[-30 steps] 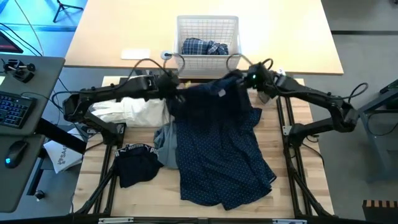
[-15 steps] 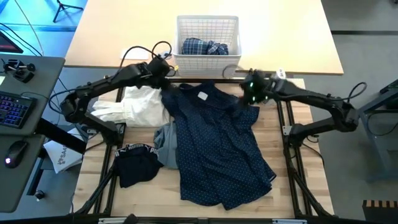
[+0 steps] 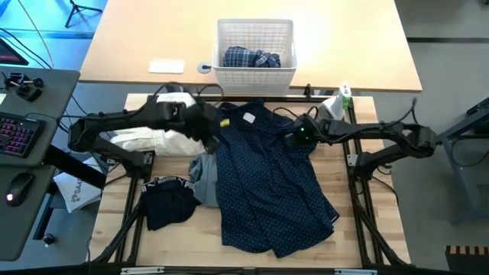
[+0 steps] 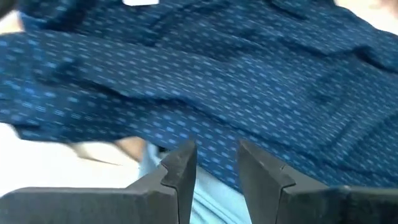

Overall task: Fold Laundry from Bin
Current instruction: Fold the dark blue polo

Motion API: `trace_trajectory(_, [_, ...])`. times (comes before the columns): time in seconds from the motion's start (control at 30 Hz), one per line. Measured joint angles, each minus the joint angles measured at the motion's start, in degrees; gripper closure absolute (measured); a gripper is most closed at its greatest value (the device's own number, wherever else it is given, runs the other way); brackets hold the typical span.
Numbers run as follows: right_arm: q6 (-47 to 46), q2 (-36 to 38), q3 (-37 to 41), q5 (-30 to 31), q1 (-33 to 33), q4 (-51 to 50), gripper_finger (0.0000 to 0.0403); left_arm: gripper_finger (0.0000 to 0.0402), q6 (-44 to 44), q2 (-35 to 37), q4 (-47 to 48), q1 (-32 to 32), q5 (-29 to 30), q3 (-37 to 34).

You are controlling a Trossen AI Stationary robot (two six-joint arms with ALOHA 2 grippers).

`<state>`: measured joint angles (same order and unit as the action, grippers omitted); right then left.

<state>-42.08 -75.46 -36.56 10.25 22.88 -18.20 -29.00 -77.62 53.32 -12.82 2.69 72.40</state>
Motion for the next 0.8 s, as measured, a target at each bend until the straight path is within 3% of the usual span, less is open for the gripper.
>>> trace_trajectory(0.1, [0.04, -4.24, -0.07, 0.21, 0.81, 2.11, 0.029, 0.0298, -3.18, 0.18, 0.02, 4.51, 1.89, 0.0])
trace_trajectory(0.23, [1.09, -10.23, -0.24, -4.36, 0.64, 8.92, 0.032, 0.0298, -4.88, 0.11, 0.05, 8.5, 3.86, 0.0])
trace_trajectory(0.37, [4.03, -11.32, -3.0, -4.77, -1.06, 3.18, 0.0387, 0.0298, -6.42, 0.27, 0.84, 10.17, 4.3, 0.0])
trace_trajectory(0.47, [8.0, -8.17, -7.94, -7.36, -1.93, -6.49, 0.0392, 0.0298, -7.75, 1.49, 3.18, 10.91, 4.44, 0.0])
trace_trajectory(0.57, [12.36, -3.82, -15.07, -17.3, -1.94, -19.98, 0.0399, 0.0298, -7.95, 3.13, 5.56, 11.49, 5.05, 0.0])
trace_trajectory(0.7, [13.48, 1.18, -24.77, -42.68, -1.06, -30.66, 0.0397, 0.0298, -8.9, 6.0, 8.9, 11.78, 9.69, 0.0])
trace_trajectory(0.77, [16.05, 2.2, -28.54, -47.83, -1.08, -32.18, 0.04, 0.0298, -8.91, 7.08, 9.64, 11.75, 13.71, 0.0])
trace_trajectory(0.8, [17.3, 2.27, -30.28, -46.61, -1.0, -33.0, 0.0401, 0.0298, -8.9, 7.49, 9.93, 11.71, 15.79, 0.0])
